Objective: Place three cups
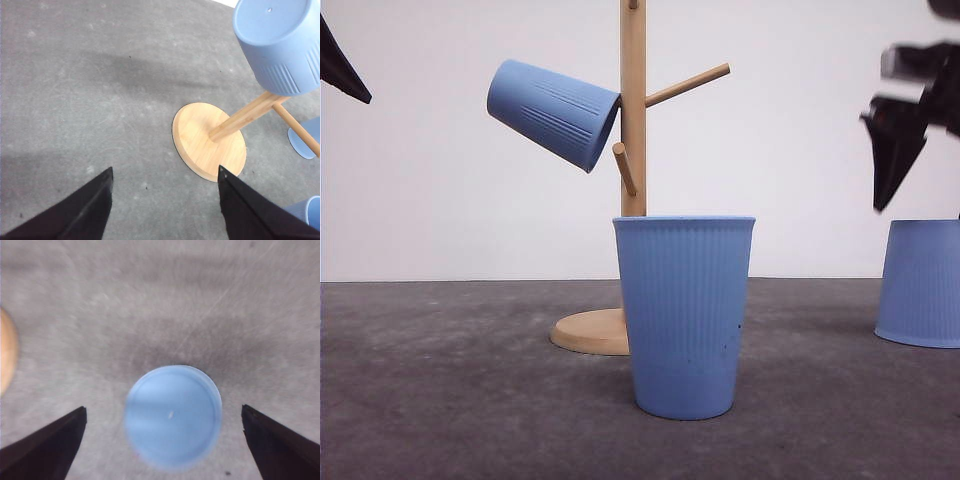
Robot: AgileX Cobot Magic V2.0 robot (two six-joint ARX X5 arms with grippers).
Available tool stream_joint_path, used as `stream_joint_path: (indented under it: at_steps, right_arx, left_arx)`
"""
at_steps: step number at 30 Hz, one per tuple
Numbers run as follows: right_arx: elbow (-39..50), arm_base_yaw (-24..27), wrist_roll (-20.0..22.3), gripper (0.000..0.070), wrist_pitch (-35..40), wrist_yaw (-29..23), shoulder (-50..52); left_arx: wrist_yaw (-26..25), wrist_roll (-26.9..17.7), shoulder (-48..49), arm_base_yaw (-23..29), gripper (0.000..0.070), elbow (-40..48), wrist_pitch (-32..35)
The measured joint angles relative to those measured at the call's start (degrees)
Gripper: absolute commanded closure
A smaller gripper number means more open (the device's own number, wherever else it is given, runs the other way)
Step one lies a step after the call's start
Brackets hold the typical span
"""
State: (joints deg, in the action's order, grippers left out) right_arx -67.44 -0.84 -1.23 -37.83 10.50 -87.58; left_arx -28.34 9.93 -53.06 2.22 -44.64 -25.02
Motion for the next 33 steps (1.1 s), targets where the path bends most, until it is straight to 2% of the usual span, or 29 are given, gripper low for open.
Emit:
stream_joint_path:
  at_steps: [4,6,11,17,24,33]
  right_arx:
    - [0.0,0.0,0.0,0.007,0.95,-0.02,-4.07]
    - [0.0,-0.01,0.0,0.0094,1.26,0.0,-5.15]
    - [0.0,-0.02,0.01,0.0233,1.28,-0.02,-6.07]
    - [-0.1,-0.02,0.34,0.0334,1.06,-0.04,-5.96]
    - [-0.11,0.35,0.61,0.0342,-2.58,1.71,-2.5]
    - [-0.11,3.9,-1.15,0.0341,-8.19,11.26,11.86]
  left_arx:
    - [0.0,0.0,0.0,0.0,0.032,0.0,0.0]
    - [0.0,0.0,0.0,0.0,0.032,0.0,0.0]
    - [0.0,0.0,0.0,0.0,0.032,0.0,0.0]
    - [0.0,0.0,0.0,0.0,0.032,0.0,0.0]
    - [0.0,0.0,0.0,0.0,0.032,0.0,0.0]
    - [0.0,0.13,0.0,0.0,0.032,0.0,0.0]
